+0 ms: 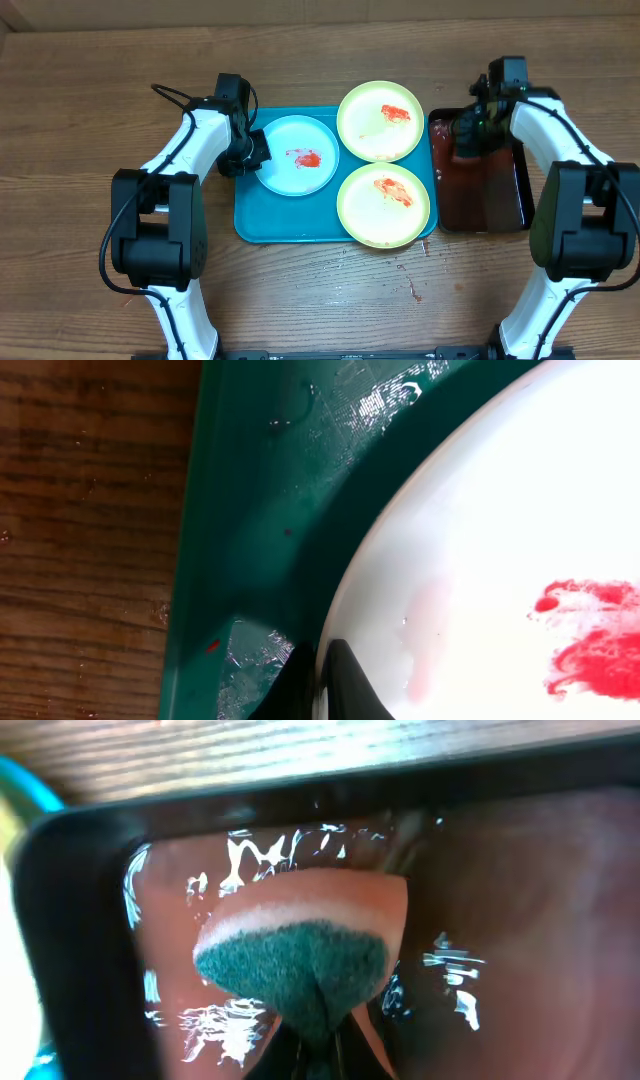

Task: Clean dirty plates on tray and stack at the side

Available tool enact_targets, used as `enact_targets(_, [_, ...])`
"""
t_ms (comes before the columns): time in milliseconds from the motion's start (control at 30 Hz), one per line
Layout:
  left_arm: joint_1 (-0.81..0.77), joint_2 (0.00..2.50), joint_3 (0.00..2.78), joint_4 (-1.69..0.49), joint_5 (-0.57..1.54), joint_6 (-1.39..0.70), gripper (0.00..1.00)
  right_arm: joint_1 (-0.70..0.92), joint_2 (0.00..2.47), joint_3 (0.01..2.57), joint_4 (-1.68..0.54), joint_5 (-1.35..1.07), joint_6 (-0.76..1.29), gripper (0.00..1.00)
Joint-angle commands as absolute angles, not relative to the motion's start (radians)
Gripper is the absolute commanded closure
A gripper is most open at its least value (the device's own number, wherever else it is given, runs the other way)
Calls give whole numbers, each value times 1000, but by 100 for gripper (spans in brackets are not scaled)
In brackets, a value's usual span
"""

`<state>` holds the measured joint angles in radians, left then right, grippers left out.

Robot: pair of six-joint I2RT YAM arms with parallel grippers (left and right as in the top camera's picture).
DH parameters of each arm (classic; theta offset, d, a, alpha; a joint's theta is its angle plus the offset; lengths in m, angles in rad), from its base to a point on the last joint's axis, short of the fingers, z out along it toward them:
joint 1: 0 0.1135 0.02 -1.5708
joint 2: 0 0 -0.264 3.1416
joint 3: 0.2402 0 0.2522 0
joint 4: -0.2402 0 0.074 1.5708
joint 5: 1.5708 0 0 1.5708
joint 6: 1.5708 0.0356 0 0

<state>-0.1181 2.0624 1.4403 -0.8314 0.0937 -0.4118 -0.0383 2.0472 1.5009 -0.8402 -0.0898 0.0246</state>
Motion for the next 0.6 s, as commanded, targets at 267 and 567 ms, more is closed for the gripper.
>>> enact_targets(267, [-118, 2100, 1443, -827, 68, -371, 96, -37, 1859, 1631, -1010, -106, 79, 96])
enact_targets(567, [-118, 2100, 1443, -833, 68, -359, 96, -36, 1771, 1631, -1009, -106, 74, 96])
